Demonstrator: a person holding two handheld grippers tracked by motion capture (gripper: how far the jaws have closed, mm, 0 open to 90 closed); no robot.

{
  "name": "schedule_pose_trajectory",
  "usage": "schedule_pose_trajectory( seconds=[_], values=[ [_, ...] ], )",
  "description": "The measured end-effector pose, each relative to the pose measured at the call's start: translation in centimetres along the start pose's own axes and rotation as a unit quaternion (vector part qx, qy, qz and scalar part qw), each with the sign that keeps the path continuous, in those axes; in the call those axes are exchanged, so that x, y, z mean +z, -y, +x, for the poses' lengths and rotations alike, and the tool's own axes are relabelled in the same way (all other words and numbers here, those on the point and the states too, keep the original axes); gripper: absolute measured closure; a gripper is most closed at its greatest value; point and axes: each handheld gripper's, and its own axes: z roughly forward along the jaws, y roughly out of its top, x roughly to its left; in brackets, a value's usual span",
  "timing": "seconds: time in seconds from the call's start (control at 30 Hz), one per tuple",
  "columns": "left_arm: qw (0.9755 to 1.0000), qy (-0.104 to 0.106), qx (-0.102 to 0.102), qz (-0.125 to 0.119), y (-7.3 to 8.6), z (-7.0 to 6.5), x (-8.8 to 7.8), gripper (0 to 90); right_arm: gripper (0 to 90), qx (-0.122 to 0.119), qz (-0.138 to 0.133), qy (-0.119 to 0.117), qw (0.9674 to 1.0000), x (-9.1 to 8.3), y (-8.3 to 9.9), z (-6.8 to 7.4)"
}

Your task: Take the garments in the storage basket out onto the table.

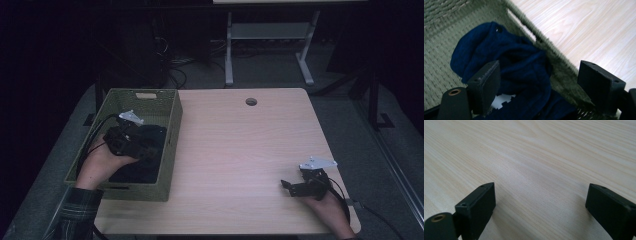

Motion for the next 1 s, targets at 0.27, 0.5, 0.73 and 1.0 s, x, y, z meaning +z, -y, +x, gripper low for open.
schedule_pose_trajectory(
  seconds=[0.27,0.5,0.73,1.0],
  values=[
    [0.9998,0.005,-0.004,0.018,1.0,0.5,1.0,18.3,8.8,0.0,0.0,0.0,1.0,0.0,0.0,0.0],
    [0.9994,0.007,-0.008,0.034,1.6,0.4,2.3,16.6,8.9,0.0,0.0,0.0,1.0,0.0,0.0,0.0],
    [0.999,-0.002,-0.013,0.044,2.1,0.4,3.3,13.2,8.8,-0.001,0.0,0.0,1.0,0.0,0.0,0.0],
    [0.9984,-0.005,-0.012,0.055,2.5,0.0,4.8,13.0,8.8,0.0,0.0,0.0,1.0,0.0,0.0,0.0]
  ],
)
